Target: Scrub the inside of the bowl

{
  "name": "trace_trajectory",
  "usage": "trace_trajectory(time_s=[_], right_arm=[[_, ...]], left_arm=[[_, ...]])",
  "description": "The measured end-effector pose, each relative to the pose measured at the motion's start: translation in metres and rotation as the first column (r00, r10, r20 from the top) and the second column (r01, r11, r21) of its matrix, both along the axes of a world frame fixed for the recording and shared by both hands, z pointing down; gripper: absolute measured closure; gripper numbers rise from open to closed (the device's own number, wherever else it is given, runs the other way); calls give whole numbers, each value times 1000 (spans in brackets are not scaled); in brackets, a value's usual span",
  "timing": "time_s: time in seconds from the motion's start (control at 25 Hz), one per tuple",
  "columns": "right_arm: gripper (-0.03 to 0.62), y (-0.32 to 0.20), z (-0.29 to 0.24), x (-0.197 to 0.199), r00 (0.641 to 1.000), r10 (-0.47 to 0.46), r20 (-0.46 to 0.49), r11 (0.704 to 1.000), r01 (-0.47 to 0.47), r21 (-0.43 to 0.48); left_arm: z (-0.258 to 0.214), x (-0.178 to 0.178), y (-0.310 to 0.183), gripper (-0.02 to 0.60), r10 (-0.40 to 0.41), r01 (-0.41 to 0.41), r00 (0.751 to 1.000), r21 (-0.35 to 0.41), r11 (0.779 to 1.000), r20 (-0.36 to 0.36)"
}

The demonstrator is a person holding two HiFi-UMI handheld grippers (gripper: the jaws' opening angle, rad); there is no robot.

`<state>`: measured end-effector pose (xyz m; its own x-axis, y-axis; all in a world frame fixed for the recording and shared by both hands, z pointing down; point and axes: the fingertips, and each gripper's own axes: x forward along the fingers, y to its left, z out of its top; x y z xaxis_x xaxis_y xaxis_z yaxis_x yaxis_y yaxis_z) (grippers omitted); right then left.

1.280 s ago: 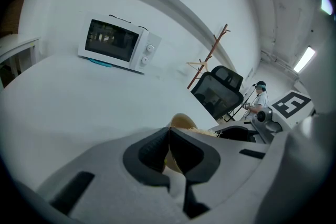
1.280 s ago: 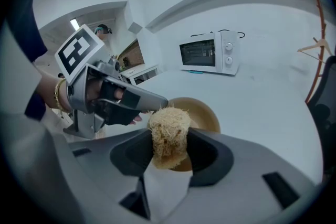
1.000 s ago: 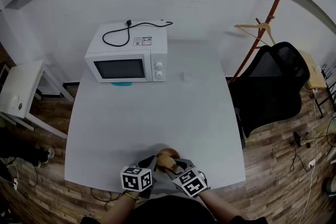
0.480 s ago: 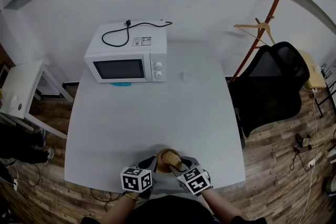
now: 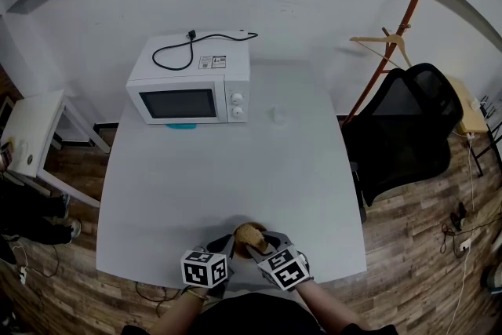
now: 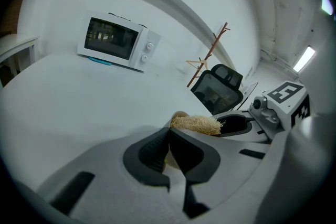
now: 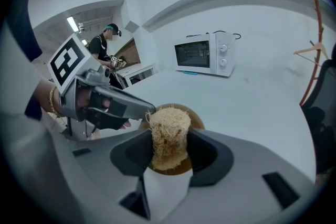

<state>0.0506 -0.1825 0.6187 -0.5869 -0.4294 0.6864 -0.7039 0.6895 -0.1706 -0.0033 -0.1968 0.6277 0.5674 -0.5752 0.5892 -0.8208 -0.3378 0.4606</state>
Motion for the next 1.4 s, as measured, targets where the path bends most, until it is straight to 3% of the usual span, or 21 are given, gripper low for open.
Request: trace_trajectory(time_s=[0.72,1.24,1.4], right_arm=[[413,18,0,-15,992,-120,-35,993,121,19],[413,15,8,7,996,-64,-56,998,64,6],[412,13,2,8,1000,-3,19,1000,3,15]], left_arm=[[1,-12,-7,558,-67,67,998,7,998,0],[14,-18,-3,558,-92,92,996,-24,995,5],[22,-19,-2,558,-94,95,995,-37,995,27]])
